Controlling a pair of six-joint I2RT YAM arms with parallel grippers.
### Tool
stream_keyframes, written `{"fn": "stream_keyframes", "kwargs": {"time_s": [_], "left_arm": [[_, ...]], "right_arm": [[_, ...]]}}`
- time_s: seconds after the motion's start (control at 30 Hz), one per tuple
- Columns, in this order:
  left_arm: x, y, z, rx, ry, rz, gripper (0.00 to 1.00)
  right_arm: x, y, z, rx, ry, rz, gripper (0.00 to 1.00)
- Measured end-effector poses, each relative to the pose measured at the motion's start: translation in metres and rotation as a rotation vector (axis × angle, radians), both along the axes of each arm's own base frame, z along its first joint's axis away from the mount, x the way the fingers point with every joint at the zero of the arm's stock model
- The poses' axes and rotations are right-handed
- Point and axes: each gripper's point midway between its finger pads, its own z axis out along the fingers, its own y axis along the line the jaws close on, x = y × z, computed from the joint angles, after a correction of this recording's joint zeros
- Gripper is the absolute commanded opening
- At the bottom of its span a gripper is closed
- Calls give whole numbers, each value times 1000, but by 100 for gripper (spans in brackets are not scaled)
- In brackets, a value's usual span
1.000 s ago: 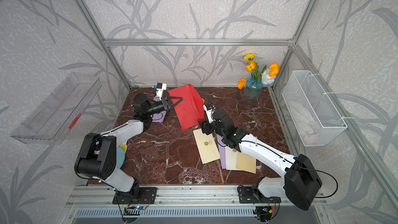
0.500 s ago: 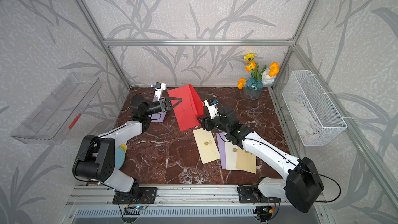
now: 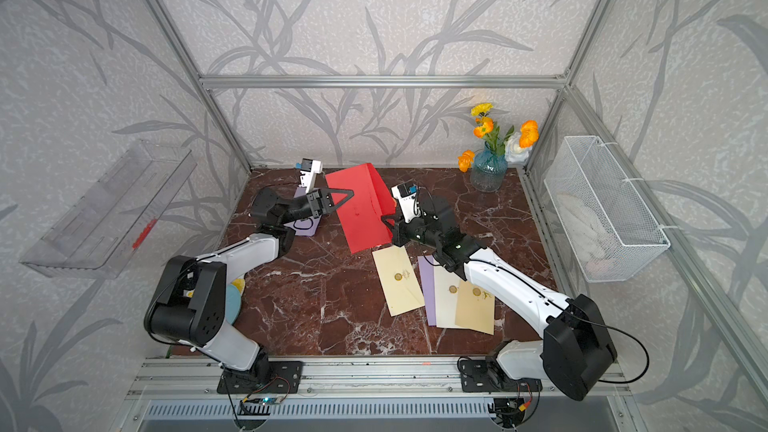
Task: Open the envelope
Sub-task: Place the envelope at the center of the board.
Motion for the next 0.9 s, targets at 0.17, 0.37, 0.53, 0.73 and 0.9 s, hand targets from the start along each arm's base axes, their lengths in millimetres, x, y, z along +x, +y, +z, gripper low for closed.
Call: {"fn": "stream_keyframes", "kwargs": {"time_s": [0.17, 0.37, 0.53, 0.73, 0.9], "left_arm": [[6, 1, -10, 18, 41, 20, 25], [16, -1, -24, 46, 102, 34, 49], [23, -1, -27, 68, 117, 52, 56], [35, 3, -39, 110, 144, 110, 58], [47, 15, -50, 140, 173, 194, 59]], "right_arm": [[-2, 1, 0, 12, 13, 16, 0], [-4, 5, 11, 67, 14, 43, 0], [-6, 9, 20, 119, 21, 70, 0], [-8, 11, 27, 164, 40, 89, 0], [0, 3, 27, 182, 63, 60, 0]]}}
